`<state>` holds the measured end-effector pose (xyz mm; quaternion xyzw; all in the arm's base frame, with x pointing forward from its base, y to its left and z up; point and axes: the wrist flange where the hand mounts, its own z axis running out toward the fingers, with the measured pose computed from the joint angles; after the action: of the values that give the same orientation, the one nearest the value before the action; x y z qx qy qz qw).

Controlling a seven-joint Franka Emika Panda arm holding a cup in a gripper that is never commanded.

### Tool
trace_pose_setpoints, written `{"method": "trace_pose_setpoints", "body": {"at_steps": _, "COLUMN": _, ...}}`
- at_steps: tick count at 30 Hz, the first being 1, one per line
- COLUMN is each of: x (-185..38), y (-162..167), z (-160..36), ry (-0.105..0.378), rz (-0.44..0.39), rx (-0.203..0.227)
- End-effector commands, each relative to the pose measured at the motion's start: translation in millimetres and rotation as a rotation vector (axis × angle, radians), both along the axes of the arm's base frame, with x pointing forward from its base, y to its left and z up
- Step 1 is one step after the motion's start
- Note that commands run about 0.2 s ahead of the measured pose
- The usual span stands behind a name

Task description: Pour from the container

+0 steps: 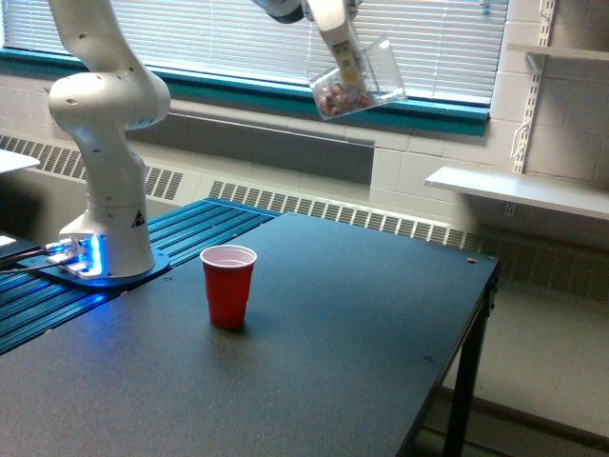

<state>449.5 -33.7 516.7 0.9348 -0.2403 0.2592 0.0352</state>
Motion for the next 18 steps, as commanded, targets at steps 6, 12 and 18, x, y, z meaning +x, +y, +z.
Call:
{"method": "trace_pose_setpoints", "body": {"at_steps": 6, "x": -39.6, "y": -1.8, "z": -22.3, "ry": 0.077, "rz": 0.109, "rx": -0.034}}
{"method": "trace_pose_setpoints", "body": {"at_steps": 12, "x": -58.4, "y": -9.0, "z": -38.7, "ry": 0.125, "rz": 0.125, "rx": -0.024}}
{"method": "trace_pose_setpoints", "body": {"at_steps": 18, "x": -76.3, "y": -17.7, "z": -59.3, "ry": 0.173, "rz": 0.155, "rx": -0.050}}
